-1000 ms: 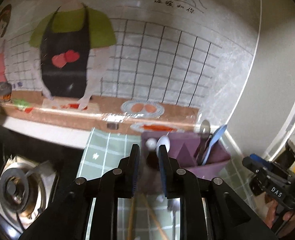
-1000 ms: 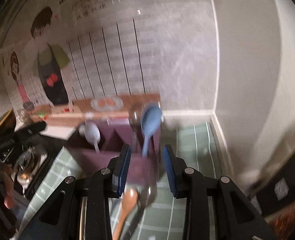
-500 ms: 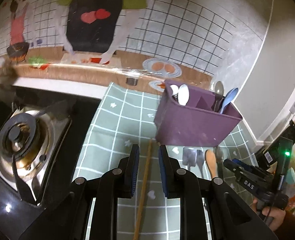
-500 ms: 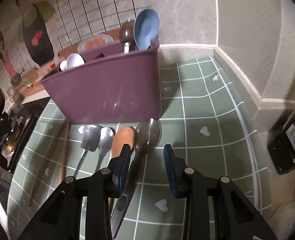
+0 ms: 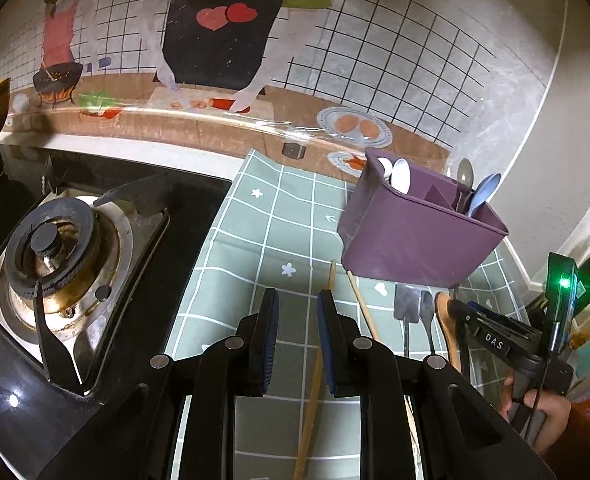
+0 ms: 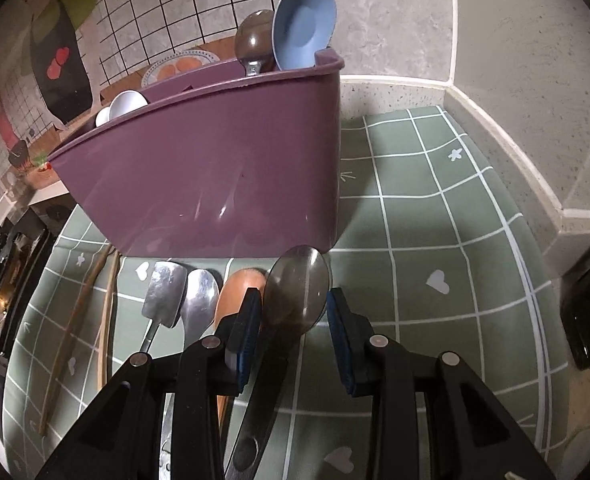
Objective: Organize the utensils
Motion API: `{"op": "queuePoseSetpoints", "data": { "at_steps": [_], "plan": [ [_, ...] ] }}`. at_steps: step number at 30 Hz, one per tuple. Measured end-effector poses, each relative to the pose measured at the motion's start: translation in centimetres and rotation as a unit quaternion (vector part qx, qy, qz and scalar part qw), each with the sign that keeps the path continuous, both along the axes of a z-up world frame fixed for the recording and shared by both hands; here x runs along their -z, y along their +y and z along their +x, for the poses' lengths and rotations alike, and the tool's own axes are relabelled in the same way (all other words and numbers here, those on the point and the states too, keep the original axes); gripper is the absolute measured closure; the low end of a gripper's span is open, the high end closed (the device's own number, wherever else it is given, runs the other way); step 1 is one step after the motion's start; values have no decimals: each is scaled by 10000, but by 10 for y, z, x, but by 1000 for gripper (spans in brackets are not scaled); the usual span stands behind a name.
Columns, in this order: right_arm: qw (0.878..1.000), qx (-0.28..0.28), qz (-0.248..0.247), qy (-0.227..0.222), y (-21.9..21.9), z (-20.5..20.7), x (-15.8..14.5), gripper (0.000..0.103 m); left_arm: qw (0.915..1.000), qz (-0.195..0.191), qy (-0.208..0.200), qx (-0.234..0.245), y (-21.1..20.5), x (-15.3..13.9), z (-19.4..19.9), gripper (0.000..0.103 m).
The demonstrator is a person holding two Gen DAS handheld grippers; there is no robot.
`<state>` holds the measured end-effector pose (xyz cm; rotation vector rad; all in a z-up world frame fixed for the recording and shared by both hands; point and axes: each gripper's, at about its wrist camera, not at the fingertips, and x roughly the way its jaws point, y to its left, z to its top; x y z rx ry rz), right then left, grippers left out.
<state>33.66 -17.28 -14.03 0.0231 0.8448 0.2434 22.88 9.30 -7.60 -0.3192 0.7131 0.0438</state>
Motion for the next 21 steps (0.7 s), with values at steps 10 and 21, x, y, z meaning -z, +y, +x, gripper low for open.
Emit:
{"op": "queuePoseSetpoints", "data": {
  "at_steps": [10,21],
  "plan": [
    [9991,-89,-356,-213,10,5,-2,72,9997,-24,215,117,-7,11,10,82],
    [9968,182,78,-775,-37,-40,-41,73,9949,-109,498,870,-34,26,33,82]
  ]
}}
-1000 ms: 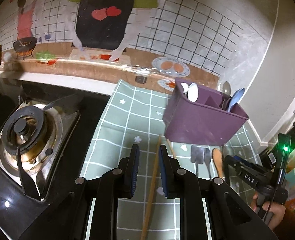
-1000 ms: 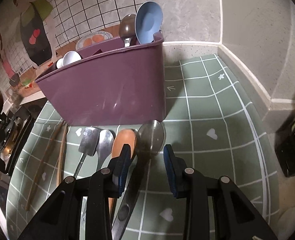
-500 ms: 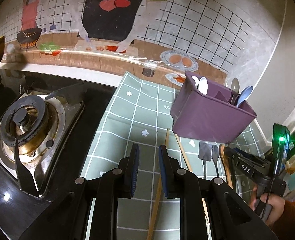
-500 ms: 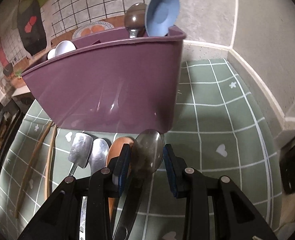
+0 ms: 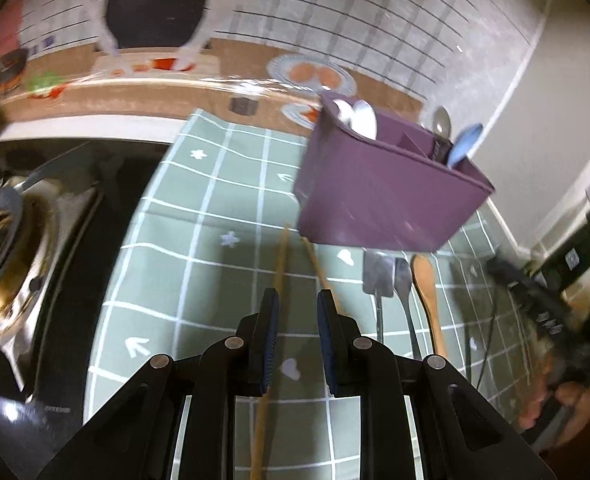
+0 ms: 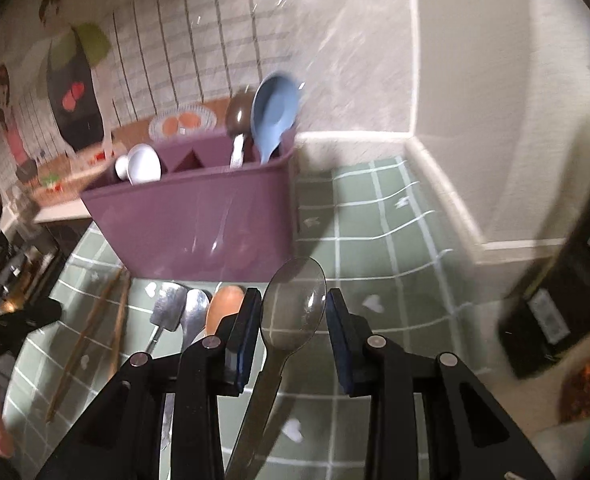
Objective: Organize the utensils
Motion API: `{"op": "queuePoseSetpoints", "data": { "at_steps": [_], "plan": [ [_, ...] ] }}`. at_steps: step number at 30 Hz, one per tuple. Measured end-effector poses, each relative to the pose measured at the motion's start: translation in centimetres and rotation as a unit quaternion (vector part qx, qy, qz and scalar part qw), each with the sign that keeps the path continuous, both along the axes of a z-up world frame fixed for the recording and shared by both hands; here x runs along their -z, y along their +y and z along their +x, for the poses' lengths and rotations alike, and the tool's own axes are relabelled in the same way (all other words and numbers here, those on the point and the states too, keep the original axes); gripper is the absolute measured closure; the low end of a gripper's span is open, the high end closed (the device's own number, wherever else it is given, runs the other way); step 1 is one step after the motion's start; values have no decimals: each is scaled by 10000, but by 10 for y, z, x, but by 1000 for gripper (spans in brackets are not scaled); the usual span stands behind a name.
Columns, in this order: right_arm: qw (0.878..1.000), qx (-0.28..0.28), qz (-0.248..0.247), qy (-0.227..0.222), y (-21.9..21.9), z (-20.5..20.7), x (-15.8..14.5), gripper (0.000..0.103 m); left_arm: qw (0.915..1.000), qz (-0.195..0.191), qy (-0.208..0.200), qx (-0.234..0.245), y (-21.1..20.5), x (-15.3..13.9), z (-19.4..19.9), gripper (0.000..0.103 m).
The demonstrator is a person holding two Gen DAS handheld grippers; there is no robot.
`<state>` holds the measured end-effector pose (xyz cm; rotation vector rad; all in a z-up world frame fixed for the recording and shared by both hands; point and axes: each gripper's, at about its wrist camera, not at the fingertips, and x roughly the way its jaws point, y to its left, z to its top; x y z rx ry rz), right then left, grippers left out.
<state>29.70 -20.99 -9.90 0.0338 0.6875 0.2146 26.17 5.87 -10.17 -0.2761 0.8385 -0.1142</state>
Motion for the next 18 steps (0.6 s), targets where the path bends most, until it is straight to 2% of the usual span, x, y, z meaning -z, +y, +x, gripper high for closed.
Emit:
{"op": "queuePoseSetpoints", "data": {
  "at_steps": [1,3,5,9,14,16,18],
  "plan": [
    [10000,24,48,-42,-4,-4,-4,73,9999,115,32,106,-4,2,3,82],
    [9998,63,135,-157,-12,-13,-16,95,9988,416,91,228,-10,7,9,82],
    [9996,76,177,-202,-18,-21,-27,95,9980,527,185,279,-12,12,16,82],
    [9986,113,135,-499,-24,-38,-44,95,9977,518,380,205,-9,22,27,82],
    [9984,117,116,-548,-32,-46,-51,95,9972,544,493,138,-6,27,34,82],
    [9992,39,171,-357,-37,-43,-45,95,9973,498,518,128,-4,26,34,82],
    [9993,-170,323,45,-43,-34,-32,91,9982,362,466,145,-5,24,32,82]
  ]
}}
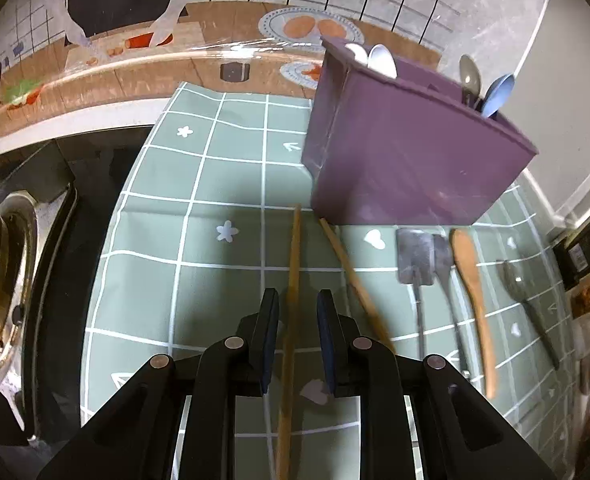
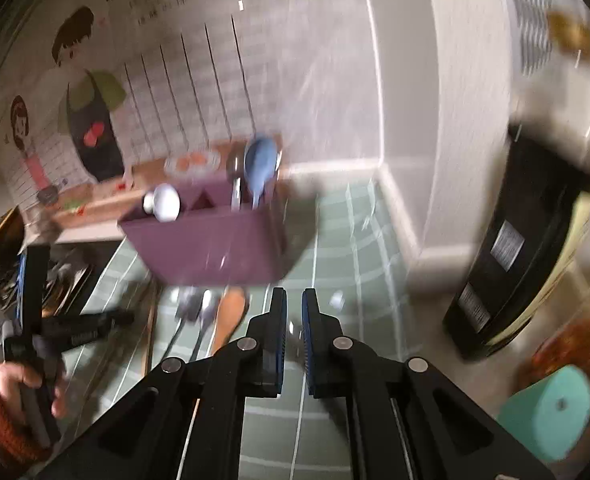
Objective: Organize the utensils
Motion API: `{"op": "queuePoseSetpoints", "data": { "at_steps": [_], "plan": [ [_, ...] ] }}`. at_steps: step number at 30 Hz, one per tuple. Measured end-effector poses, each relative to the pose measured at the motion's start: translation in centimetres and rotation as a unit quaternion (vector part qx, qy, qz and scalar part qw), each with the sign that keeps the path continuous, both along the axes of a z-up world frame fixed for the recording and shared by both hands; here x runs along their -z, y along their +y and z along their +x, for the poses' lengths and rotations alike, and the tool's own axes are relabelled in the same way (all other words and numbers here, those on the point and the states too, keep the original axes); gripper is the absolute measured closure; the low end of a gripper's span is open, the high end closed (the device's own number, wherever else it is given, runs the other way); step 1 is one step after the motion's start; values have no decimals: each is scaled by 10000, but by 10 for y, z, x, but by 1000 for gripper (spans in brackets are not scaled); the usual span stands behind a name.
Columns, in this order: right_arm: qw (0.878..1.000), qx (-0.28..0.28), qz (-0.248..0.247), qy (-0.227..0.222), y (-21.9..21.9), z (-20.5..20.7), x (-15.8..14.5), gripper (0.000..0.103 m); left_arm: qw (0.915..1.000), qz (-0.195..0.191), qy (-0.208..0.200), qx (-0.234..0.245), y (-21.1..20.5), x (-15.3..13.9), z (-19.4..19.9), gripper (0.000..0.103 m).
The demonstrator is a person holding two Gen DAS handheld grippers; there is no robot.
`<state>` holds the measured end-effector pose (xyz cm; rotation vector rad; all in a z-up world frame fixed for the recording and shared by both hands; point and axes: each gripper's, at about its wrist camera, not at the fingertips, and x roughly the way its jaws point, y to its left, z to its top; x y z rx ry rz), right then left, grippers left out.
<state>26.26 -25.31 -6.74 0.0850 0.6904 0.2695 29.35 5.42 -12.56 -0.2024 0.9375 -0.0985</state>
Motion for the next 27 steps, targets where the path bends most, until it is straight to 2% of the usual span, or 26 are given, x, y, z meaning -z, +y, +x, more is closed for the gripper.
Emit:
{"op": "queuePoseSetpoints", "data": {
  "at_steps": [3,9,13,21,22,24,27],
  "plan": [
    [9983,-364,-51,460,-3,6,22,88,9998,-164,-145,41,1,-8,-7,82],
    [9910,-826,-580,878,6,11,61,87,9989,-252,-334,196,-1,-21,-18,82],
    [9890,-923,-725,904,8,14,72,87,9989,-330,-319,111,3,-22,-20,82],
    [9861,-1159,-889,791,24,34,72,86,9990,-384,-211,-77,17,-16,-25,82],
    [9859,-1158,-937,765,28,37,72,85,9989,-402,-202,-100,19,-16,-26,82],
    [9851,-1183,-1016,726,35,45,72,75,9988,-443,-169,-128,22,-15,-26,82],
    [9842,-1206,-1071,726,42,57,73,74,9988,-454,-142,-126,24,-13,-26,82]
  ]
}}
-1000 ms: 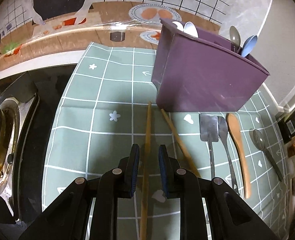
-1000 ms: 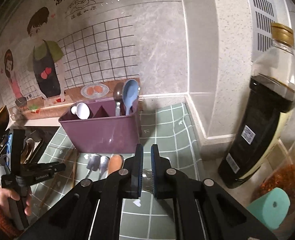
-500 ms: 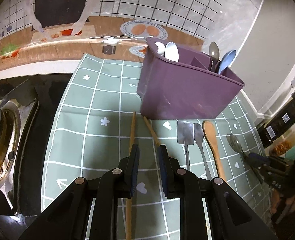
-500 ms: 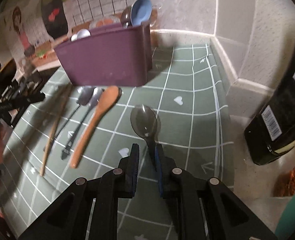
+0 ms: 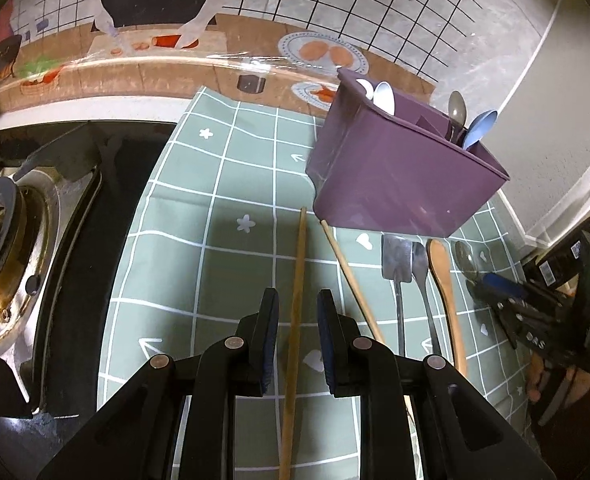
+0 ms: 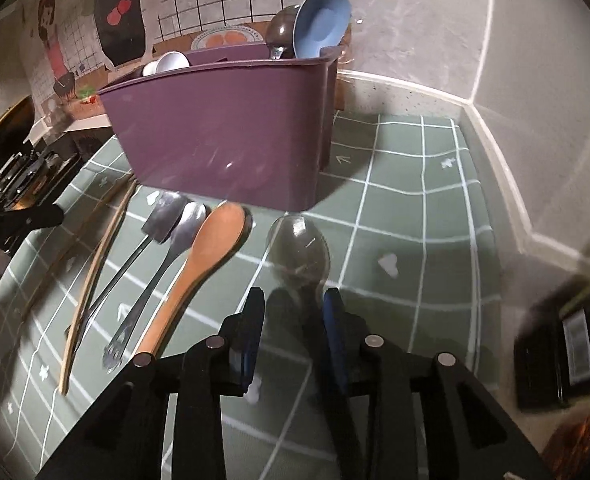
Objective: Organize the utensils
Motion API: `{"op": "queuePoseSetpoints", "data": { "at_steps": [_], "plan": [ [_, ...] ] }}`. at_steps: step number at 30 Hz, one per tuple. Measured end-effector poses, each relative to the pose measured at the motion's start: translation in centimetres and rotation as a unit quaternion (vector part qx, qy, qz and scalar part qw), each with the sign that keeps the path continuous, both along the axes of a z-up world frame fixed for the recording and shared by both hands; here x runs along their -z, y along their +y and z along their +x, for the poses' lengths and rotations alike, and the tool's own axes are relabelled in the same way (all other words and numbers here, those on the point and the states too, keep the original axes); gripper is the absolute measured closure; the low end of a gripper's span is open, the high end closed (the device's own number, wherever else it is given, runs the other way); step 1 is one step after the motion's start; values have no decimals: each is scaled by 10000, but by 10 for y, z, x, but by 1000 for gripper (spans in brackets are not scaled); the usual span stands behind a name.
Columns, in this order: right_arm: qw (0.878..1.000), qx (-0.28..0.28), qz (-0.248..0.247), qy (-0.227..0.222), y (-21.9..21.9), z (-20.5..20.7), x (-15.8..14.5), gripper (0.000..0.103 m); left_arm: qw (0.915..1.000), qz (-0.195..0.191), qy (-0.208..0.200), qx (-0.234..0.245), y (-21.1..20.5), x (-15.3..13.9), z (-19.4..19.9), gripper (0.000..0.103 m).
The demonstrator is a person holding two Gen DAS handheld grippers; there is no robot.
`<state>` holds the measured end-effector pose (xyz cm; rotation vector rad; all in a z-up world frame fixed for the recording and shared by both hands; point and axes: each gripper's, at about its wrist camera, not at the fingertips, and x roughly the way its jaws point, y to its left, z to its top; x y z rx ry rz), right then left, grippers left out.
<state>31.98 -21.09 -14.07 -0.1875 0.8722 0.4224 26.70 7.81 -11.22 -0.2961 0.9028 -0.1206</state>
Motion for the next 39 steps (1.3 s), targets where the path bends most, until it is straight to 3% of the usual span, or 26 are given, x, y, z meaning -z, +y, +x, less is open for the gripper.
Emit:
{"op": "queuePoseSetpoints", "data": {
  "at_steps": [8,12,25,31,32,33,39],
  "plan": [
    [9999,65,-133,-20,12,28,3,73,9999,116,101,-2,1,7,2,82],
    [9999,73,42,-120,12,32,0,75,9998,150,117,49,0,11,5,82],
    [9857,622,1058,-1156,-16,-21,-63,75,9993,237,164,245,-14,12,22,82],
    [9775,666,1349,-1476,-18,-47,-92,75,9983,529,225,114,-23,14,35,82],
    [9766,677,1356,-1525,-17,-51,-95,91,9983,532,230,79,-22,15,35,82],
    [9770,678,1339,-1515,-17,-54,-97,99,9984,520,236,29,-22,16,37,83],
    [9767,686,1350,-1521,-17,-64,-97,99,9975,659,252,-87,-24,20,39,84]
  ]
}}
